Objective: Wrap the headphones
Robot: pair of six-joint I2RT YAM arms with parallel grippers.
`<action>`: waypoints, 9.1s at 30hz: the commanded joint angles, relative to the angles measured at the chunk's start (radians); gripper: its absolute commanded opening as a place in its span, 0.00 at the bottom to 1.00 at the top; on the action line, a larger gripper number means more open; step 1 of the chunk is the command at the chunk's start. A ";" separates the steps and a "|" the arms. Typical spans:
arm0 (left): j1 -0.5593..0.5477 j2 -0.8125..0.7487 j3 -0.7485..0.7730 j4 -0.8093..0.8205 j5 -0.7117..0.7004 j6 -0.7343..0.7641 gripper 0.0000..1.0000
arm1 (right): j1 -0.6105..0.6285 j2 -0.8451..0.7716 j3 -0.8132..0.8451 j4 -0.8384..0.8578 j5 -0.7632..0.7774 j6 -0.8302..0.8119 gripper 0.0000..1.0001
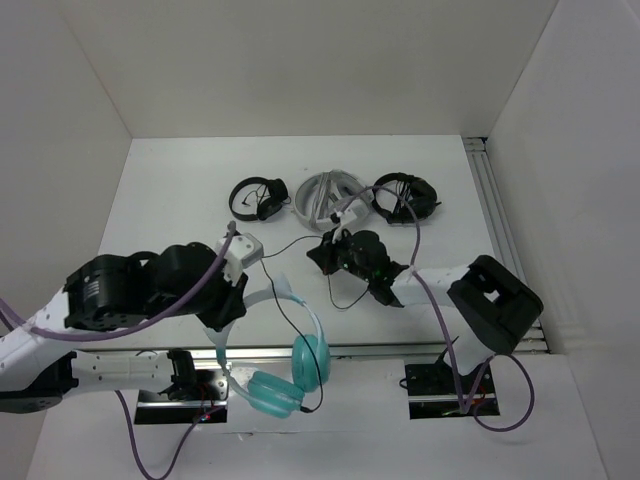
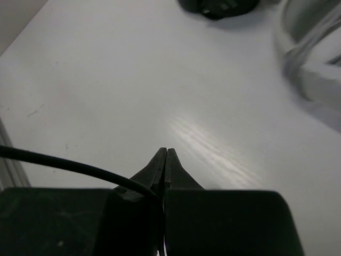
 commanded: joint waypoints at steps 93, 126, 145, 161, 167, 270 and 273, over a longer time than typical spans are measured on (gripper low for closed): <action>0.233 0.088 -0.183 0.035 -1.081 -0.754 0.00 | 0.890 -0.175 0.109 -0.204 0.527 -0.003 0.00; 0.177 0.089 -0.426 0.373 -0.078 0.110 0.00 | 0.551 -0.582 0.286 -0.854 1.214 -0.450 0.04; 0.158 -0.069 -0.199 0.289 0.120 0.112 0.00 | 0.070 -0.338 0.195 -0.469 0.133 -0.230 0.12; 0.158 -0.053 0.025 0.238 -0.093 -0.097 0.00 | 0.166 0.177 0.121 0.121 0.010 0.005 0.19; 0.158 -0.072 0.050 0.218 -0.084 -0.117 0.00 | 0.166 0.285 0.189 0.125 0.010 0.005 0.19; 0.143 0.092 -0.326 0.183 0.009 -0.014 0.00 | 0.872 -0.395 0.445 -1.271 1.147 -0.239 0.00; 0.143 0.068 -0.326 0.201 0.089 0.030 0.00 | 0.845 -0.383 0.424 -1.222 1.125 -0.263 0.00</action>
